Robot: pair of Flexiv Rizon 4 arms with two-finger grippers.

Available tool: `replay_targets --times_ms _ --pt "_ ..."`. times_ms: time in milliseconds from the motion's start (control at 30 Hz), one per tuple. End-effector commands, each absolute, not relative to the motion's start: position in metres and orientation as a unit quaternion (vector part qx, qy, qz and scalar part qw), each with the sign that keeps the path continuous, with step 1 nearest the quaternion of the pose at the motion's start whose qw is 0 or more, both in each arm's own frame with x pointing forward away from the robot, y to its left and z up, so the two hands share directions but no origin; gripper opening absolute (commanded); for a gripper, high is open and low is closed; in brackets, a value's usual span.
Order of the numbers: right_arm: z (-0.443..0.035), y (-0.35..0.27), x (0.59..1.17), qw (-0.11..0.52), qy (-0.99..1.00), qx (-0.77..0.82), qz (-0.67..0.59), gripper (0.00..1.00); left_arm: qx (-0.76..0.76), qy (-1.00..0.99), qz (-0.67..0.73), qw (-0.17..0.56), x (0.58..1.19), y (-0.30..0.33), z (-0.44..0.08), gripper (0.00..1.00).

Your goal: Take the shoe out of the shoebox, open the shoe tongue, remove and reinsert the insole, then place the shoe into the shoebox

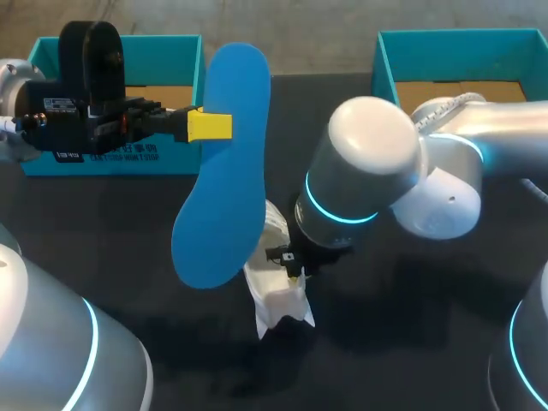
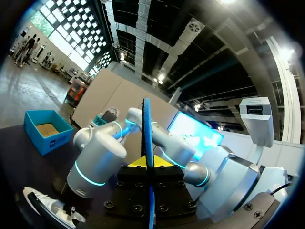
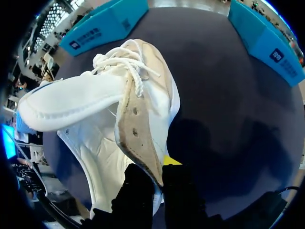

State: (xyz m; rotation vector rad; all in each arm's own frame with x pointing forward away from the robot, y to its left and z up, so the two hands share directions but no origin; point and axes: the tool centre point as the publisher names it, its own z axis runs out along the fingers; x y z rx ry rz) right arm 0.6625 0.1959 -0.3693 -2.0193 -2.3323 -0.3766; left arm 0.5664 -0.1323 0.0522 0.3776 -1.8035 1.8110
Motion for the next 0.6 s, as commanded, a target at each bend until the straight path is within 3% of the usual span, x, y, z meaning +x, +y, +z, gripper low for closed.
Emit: replay_targets --times_ms 33,600 --pt "-0.372 0.190 0.654 0.014 -0.739 -0.661 -0.131 0.00 0.140 -0.671 0.674 0.275 0.566 -0.132 0.052 0.00" --pt "-0.376 0.175 0.655 0.017 -0.717 -0.681 -0.147 0.00 0.140 -0.671 0.674 0.275 0.566 -0.132 0.052 0.00"
